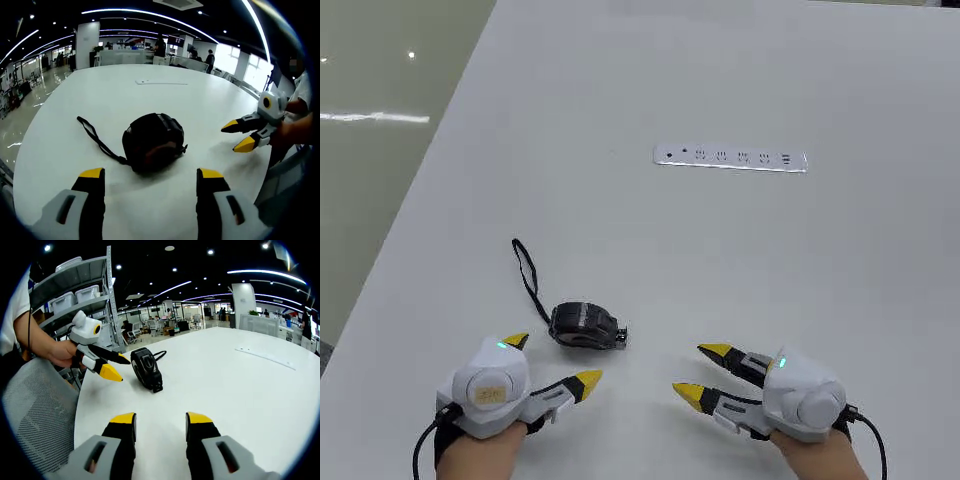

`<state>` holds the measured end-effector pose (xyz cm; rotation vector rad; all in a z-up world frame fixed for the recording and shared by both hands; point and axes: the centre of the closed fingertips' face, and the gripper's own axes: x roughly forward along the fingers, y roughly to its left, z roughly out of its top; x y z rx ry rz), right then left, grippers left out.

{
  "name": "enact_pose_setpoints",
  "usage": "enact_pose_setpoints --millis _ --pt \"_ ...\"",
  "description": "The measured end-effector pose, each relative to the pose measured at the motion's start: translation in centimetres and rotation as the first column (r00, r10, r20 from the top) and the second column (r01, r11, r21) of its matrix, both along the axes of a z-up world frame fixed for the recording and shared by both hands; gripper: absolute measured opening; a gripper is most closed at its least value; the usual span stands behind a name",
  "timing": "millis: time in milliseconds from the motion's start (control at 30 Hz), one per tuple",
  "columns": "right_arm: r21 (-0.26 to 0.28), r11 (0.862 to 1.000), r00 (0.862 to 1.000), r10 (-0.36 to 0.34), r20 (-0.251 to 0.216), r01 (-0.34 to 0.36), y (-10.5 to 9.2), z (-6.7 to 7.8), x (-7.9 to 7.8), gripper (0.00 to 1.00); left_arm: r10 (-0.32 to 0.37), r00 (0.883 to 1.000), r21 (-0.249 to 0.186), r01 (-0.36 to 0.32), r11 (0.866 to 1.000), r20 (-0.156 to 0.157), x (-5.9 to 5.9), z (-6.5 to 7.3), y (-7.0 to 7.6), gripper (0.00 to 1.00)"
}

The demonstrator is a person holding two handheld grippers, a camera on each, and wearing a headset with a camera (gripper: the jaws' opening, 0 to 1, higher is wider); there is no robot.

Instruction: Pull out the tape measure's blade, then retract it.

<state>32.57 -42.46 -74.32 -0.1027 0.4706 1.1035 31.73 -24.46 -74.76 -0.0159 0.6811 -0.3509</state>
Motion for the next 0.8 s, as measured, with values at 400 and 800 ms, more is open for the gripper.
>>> enact_pose_setpoints --millis 400,800 --pt "-0.005 1.000 0.999 -0.031 0.012 0.031 -2.0 0.7 -0.5 0.40 -0.049 0.999 -0.019 0.050 0.999 0.014 -1.4 1.3 1.3 0.73" --pt "-0.008 0.999 0.999 -0.039 0.027 0.039 -2.9 1.6 -1.2 0.40 -0.055 0.997 -0.013 0.056 0.998 0.046 -2.2 2.5 2.2 0.73"
